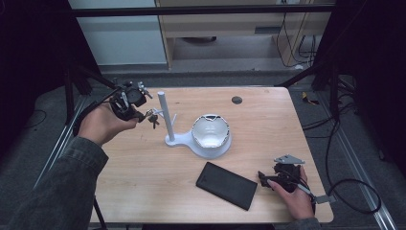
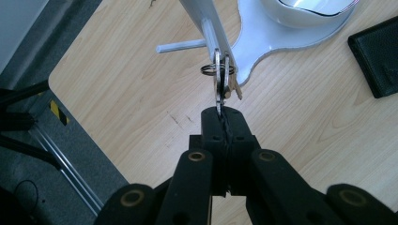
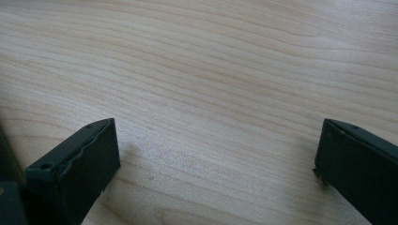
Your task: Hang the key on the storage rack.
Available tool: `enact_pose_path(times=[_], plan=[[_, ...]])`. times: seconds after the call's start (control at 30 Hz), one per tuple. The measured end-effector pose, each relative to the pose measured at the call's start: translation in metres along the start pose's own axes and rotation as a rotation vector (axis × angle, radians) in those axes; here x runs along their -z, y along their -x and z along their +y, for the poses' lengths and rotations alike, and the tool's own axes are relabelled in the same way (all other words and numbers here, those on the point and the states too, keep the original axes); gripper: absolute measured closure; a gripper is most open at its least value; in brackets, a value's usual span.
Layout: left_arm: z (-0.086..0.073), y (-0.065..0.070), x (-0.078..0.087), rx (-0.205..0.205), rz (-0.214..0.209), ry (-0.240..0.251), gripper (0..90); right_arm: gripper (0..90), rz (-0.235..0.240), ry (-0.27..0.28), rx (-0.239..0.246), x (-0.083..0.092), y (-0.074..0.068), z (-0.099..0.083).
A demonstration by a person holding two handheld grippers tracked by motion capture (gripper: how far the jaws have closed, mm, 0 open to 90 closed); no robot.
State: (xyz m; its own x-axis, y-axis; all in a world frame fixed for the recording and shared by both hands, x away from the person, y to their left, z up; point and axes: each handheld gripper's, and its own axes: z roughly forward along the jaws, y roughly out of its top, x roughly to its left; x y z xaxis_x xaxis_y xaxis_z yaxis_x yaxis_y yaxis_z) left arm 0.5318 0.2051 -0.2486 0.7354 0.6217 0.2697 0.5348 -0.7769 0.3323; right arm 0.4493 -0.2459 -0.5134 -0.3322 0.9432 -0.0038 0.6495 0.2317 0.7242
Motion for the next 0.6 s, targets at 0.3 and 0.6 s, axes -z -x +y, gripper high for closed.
enact_pose_path(times=[0.3, 0.6], plan=[[0.0065, 0.002, -0.0029, -0.011, 0.005, -0.011, 88.9, 0.4, 0.002, 0.002, 0.001, -0.0001, -0.0001, 0.0], [0.0091, -0.0003, -0.007, -0.003, 0.015, -0.016, 88.9, 0.4, 0.005, -0.001, 0.004, 0.0001, -0.0017, 0.0]])
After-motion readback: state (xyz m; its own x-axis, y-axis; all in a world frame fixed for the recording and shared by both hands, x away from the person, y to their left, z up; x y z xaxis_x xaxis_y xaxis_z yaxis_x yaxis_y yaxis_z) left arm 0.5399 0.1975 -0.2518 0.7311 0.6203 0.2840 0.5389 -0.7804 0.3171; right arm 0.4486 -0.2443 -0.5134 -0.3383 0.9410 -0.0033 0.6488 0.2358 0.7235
